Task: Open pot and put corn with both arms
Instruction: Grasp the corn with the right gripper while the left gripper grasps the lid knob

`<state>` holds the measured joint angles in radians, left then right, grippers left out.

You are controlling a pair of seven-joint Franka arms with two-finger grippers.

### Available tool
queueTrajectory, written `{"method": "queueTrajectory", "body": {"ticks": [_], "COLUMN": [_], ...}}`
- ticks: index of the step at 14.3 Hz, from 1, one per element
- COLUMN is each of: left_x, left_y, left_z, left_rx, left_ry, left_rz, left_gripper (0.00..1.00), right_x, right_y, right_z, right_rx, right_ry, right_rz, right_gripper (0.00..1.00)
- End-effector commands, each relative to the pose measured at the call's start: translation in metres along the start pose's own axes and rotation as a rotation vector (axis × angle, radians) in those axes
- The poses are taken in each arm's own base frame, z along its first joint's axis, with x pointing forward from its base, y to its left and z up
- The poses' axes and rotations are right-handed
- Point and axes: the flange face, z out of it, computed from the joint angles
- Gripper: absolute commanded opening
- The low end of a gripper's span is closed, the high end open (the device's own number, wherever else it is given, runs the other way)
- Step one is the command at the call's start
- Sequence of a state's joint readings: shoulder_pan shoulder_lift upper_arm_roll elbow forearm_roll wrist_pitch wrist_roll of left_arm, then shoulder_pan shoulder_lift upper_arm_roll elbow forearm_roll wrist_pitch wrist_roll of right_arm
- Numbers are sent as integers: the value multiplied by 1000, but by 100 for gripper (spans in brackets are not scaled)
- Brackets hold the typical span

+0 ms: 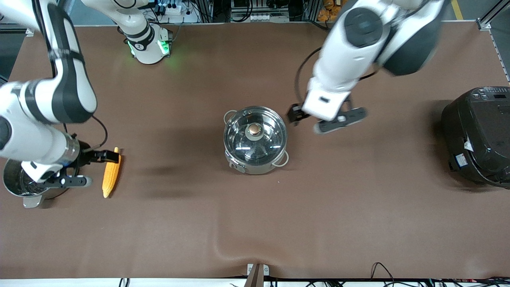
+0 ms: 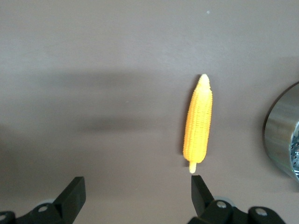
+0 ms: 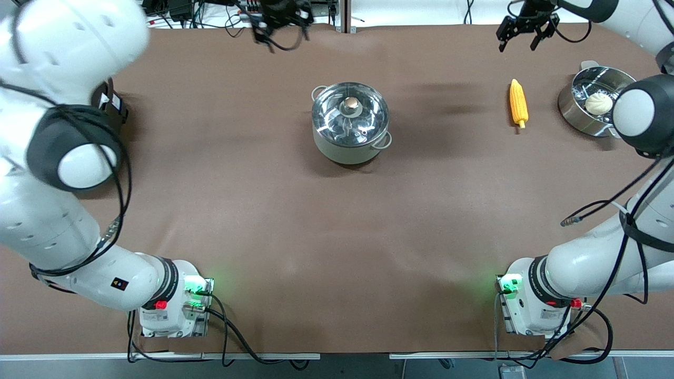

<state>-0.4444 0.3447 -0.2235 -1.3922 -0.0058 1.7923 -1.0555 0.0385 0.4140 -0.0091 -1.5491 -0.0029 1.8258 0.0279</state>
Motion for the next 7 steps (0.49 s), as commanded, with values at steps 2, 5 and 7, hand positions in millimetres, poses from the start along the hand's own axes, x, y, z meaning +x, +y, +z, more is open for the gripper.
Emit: {"method": "queueTrajectory", "body": {"ticks": [2,5,7], "left_x": [-27,-52,-65], "left_y": [47,67,79], "left_z": [51,92,112], "left_rx": [-9,28,16], "left_ry": [-24,-23,-12], "left_rz": [-97,-89,-118], "left_gripper": [100,100,100], "right_x": [26,37,42], "right_y": [59,73,91], "right_z": [65,128,164], "right_rx": [10,8,24], "right_ry": [-44,-91,-91], "right_rz": [73,91,127], "right_gripper": [100,100,100]}}
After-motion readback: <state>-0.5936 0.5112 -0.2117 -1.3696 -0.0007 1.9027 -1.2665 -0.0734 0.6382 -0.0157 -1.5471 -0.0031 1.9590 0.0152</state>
